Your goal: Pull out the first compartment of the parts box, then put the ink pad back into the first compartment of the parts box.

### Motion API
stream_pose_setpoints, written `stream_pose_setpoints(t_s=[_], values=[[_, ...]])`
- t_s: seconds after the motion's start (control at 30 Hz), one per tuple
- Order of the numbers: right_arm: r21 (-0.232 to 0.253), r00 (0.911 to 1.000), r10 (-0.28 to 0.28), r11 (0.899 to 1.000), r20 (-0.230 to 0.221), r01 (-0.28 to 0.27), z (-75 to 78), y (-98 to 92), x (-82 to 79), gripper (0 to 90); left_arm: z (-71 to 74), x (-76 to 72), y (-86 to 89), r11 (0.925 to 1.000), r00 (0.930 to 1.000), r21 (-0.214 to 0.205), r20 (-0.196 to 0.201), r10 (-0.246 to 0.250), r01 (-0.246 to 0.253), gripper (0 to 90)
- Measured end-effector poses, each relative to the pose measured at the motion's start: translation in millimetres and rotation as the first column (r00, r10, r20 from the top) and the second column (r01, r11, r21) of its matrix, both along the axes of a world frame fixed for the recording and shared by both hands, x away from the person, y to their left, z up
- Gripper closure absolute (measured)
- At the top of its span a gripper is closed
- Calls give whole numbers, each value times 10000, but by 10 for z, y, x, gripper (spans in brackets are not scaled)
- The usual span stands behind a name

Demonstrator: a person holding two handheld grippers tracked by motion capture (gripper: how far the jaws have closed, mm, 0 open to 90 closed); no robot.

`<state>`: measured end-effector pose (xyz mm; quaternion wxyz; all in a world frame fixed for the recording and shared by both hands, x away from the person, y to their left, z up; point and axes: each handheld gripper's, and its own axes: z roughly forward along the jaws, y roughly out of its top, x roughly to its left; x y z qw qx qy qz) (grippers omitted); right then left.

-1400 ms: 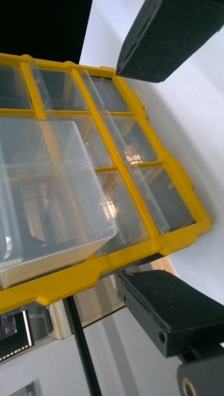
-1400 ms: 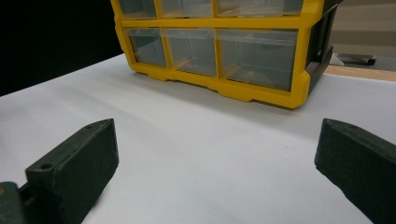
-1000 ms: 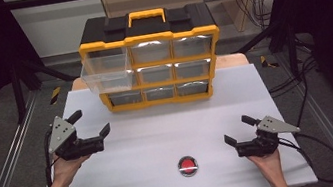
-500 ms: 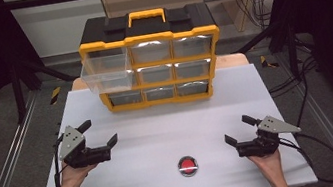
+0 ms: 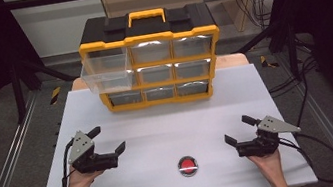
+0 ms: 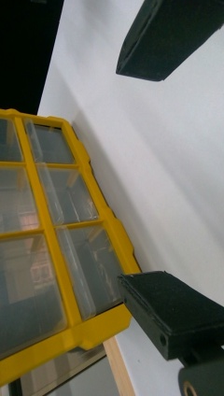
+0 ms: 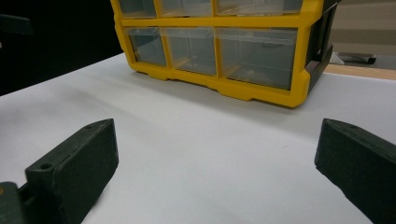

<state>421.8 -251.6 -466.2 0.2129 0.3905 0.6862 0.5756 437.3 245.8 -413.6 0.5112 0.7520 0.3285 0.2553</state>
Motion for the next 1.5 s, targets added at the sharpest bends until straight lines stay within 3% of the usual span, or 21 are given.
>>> stream_pose_setpoints(t_s=[0.93,1.5], values=[[4,10000,-5,10000,-40,6,-3,-4,1,5,-185,-28,-417,9933,9927,654,-799,-902,955,14],[53,10000,19,10000,-84,-19,4,-5,-9,4,-221,-191,-921,9757,9769,999,-1090,-1840,1949,18]])
